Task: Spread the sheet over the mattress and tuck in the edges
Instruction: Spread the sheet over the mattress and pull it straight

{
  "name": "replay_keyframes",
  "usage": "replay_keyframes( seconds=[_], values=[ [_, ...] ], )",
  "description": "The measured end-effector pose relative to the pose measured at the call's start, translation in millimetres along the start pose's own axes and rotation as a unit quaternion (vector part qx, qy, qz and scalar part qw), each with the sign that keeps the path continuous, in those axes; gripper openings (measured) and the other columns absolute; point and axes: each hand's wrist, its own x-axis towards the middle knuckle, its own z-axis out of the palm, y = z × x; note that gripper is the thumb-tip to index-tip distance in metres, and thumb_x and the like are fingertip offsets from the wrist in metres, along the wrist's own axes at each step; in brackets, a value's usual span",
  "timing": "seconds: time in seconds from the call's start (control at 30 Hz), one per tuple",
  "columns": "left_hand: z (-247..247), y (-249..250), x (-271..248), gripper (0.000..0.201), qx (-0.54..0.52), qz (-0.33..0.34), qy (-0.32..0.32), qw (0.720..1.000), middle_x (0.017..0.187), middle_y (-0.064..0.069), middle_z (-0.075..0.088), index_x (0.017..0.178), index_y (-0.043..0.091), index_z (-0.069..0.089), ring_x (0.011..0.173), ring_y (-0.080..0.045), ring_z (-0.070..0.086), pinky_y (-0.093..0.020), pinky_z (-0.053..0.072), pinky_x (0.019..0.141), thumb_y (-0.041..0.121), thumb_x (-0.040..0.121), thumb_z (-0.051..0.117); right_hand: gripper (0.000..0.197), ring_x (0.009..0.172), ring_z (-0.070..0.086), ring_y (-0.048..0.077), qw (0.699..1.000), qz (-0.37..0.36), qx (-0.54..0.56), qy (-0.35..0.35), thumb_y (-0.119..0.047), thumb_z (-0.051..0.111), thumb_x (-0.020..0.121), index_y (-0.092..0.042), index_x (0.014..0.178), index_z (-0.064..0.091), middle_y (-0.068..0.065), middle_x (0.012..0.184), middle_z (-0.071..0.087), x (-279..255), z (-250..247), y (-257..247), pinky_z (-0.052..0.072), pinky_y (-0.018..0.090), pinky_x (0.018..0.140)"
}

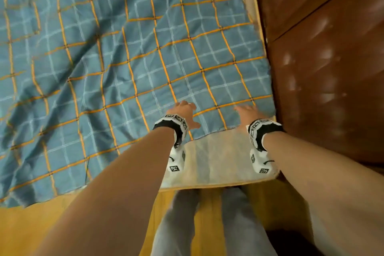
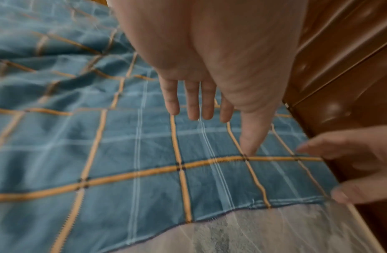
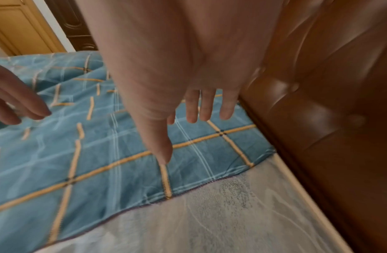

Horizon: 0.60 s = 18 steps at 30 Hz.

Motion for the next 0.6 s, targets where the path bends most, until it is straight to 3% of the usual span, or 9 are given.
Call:
replay_keyframes(
  seconds=[0.07,0.17,0.27,0.33,0.4,0.47,0.53,0.57,0.6],
  values=[
    [34.0,15.0,33.4,0.079,0.015,-0.008,0.003,1.0,0.146,-0.003,0.038,0.142,0.028,0.041,0.138,-0.027,0.031,-0.046,0.032,0.108,0.059,0.075,0.07,0.056,0.129,0.043,0.034,1.0,-0.006,-0.001,0.013,-0.015,0.055,0.093,-0.029,0.144,0.037,0.009,0.143,0.045,36.6,26.0,16.2,0.039,0.044,0.104],
    [87.5,29.5,65.6,0.091,0.01,-0.025,0.01,1.0,0.147,-0.003,0.035,0.143,0.029,0.037,0.139,-0.028,0.028,-0.046,0.027,0.11,0.063,0.067,0.074,0.056,0.125,0.046,0.031,0.999,-0.021,-0.001,0.041,-0.023,0.069,0.086,-0.031,0.137,0.046,0.006,0.138,0.05,68.4,64.4,41.2,0.039,0.04,0.103],
    [122.0,40.1,78.6,0.095,0.031,-0.035,0.011,0.999,0.148,-0.004,0.029,0.142,0.03,0.033,0.136,-0.031,0.028,-0.048,0.031,0.108,0.059,0.064,0.078,0.038,0.12,0.043,0.027,0.994,-0.01,0.023,0.102,-0.031,0.08,0.072,-0.031,0.106,0.063,-0.001,0.129,0.047,75.3,94.0,56.3,0.035,0.041,0.101],
    [128.9,44.8,83.6,0.07,0.073,-0.032,0.031,0.996,0.143,-0.005,0.03,0.133,0.032,0.042,0.131,-0.033,0.032,-0.049,0.035,0.105,0.052,0.073,0.074,0.023,0.114,0.043,0.027,0.99,0.012,0.015,0.14,-0.029,0.076,0.074,-0.024,0.095,0.069,0.0,0.121,0.049,75.6,102.6,54.0,0.036,0.045,0.099],
    [129.4,49.1,85.4,0.034,0.123,-0.025,0.054,0.991,0.14,-0.006,0.033,0.118,0.032,0.056,0.128,-0.033,0.035,-0.048,0.038,0.103,0.043,0.086,0.063,0.019,0.111,0.047,0.028,0.987,0.02,0.007,0.161,-0.021,0.068,0.081,-0.019,0.1,0.069,0.002,0.118,0.054,72.7,103.5,51.8,0.038,0.046,0.098],
    [125.4,54.9,82.1,0.024,0.145,-0.027,0.062,0.987,0.14,-0.007,0.034,0.115,0.03,0.059,0.128,-0.033,0.037,-0.049,0.04,0.102,0.035,0.092,0.056,0.016,0.108,0.053,0.032,0.98,-0.007,0.028,0.195,-0.015,0.061,0.087,-0.013,0.102,0.066,0.007,0.11,0.063,69.3,96.7,55.9,0.04,0.045,0.097],
    [121.0,60.6,76.3,0.055,0.123,-0.028,0.049,0.991,0.142,-0.006,0.034,0.128,0.023,0.05,0.129,-0.032,0.038,-0.049,0.041,0.102,0.047,0.082,0.068,0.009,0.098,0.06,0.035,0.96,-0.07,0.094,0.255,-0.015,0.059,0.089,-0.011,0.096,0.055,0.011,0.09,0.065,58.5,81.3,62.1,0.042,0.047,0.099],
    [117.2,65.2,71.6,0.077,0.11,-0.021,0.05,0.992,0.145,-0.004,0.033,0.135,0.021,0.042,0.13,-0.031,0.039,-0.049,0.041,0.101,0.057,0.074,0.072,0.009,0.092,0.062,0.035,0.948,-0.098,0.129,0.274,-0.016,0.057,0.091,-0.011,0.095,0.051,0.011,0.084,0.064,48.1,72.7,64.7,0.044,0.046,0.096],
    [113.4,71.2,67.1,0.086,0.11,-0.012,0.07,0.991,0.147,-0.001,0.033,0.139,0.022,0.036,0.13,-0.03,0.041,-0.049,0.041,0.101,0.06,0.071,0.071,0.01,0.086,0.062,0.034,0.943,-0.114,0.159,0.27,-0.018,0.055,0.094,-0.011,0.097,0.049,0.012,0.081,0.063,35.4,62.0,64.6,0.046,0.043,0.089]
  ],
)
